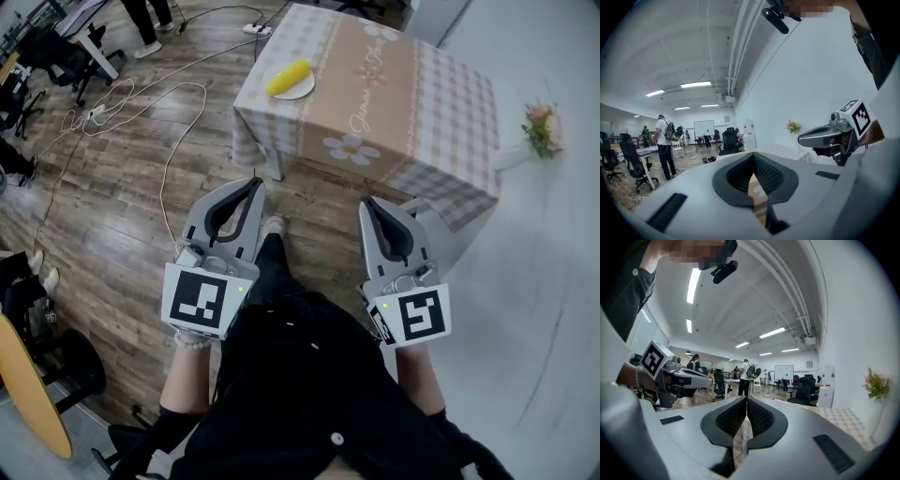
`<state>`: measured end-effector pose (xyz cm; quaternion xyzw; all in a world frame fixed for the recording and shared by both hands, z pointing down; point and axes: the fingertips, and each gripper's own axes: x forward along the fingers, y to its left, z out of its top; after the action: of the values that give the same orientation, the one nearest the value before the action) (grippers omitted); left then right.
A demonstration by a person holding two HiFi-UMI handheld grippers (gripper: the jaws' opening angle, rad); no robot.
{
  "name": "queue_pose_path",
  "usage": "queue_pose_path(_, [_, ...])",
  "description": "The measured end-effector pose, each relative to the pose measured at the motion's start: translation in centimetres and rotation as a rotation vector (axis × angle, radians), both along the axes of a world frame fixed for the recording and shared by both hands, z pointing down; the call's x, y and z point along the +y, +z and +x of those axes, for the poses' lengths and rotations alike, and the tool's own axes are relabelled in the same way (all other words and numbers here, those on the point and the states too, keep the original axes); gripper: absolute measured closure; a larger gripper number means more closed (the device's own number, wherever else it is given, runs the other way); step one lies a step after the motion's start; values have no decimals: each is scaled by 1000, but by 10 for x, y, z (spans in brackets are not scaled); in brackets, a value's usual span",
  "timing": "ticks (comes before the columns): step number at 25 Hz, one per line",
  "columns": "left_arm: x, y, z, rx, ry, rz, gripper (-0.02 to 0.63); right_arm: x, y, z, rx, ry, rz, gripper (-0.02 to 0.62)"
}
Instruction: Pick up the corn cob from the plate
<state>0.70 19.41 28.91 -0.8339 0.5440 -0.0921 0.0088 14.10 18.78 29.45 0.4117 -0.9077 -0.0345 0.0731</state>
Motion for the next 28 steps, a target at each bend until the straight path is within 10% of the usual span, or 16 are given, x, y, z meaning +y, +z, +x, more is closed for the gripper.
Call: queue_pose_path(28, [-176,-8,-47,25,93,-15,592,-151,-8,-67,114,36,-8,554])
